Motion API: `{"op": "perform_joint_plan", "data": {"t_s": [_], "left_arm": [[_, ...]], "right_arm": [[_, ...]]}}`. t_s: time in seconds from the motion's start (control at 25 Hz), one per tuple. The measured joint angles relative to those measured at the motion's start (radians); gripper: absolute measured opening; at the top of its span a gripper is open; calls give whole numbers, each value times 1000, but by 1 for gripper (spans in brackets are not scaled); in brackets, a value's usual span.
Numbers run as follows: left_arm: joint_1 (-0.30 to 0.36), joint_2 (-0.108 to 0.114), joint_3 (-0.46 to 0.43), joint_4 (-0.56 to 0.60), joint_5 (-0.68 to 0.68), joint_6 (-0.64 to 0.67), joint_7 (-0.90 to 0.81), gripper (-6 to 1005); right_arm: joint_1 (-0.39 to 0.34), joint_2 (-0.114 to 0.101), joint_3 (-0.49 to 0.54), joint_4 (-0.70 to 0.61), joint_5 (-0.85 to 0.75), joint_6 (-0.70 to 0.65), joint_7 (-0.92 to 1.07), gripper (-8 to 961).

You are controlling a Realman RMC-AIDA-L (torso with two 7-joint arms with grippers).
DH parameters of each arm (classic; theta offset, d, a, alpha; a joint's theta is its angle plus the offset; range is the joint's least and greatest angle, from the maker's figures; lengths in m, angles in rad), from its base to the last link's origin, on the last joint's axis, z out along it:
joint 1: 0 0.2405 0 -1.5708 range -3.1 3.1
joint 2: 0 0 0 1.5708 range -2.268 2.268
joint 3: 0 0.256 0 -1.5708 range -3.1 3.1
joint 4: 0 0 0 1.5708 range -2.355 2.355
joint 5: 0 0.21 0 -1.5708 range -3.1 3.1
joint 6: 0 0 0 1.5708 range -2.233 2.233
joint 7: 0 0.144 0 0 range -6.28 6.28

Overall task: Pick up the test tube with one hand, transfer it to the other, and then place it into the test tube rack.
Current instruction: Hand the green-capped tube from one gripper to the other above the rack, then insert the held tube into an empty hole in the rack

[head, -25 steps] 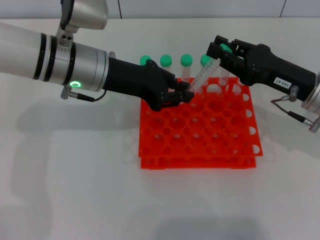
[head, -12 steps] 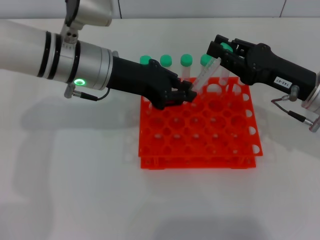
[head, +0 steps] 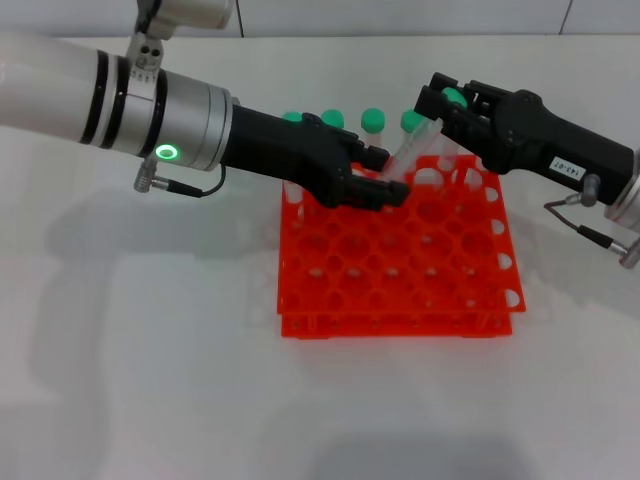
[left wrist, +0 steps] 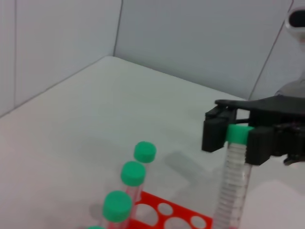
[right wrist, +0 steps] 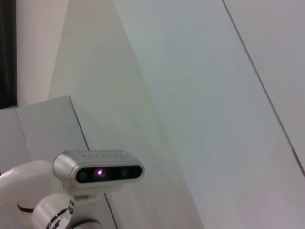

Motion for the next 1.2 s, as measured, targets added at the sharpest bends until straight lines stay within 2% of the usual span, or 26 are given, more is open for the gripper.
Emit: {"op": "perform_joint_plan", "data": {"t_s": [0.12, 0.24, 0.4, 0.56, 0.72, 0.88, 0.96, 1.08, 1.2], "left_arm": [[7, 0, 7, 50, 3, 45, -51, 501], [34, 1, 22, 154, 21, 102, -137, 565], [96, 0, 25, 375, 90, 188, -297, 650], [179, 0, 25, 615, 177, 253, -470, 807], [268, 0, 20, 805, 179, 323, -527, 895], [407, -4, 30, 973, 113, 327, -530, 894], [513, -5, 31, 1035, 16, 308, -480, 894], [639, -5, 25, 1065, -61, 264, -419, 894], [732, -6, 24, 1059, -89, 209, -374, 895]], "right_arm": [[-5, 0, -3, 0, 0, -10, 1, 263], [-12, 0, -4, -3, 0, -22, 2, 263], [-18, -1, -6, -8, -3, -28, 6, 263], [-18, -2, -11, -10, -9, -36, 8, 263], [-18, -9, -30, -23, -10, -51, 10, 264], [-15, -13, -89, -87, -11, -44, 45, 264], [-8, -13, -134, -139, -11, -33, 72, 264], [4, -12, -191, -207, -11, -6, 108, 264], [28, -15, -236, -246, -12, 17, 144, 264]]}}
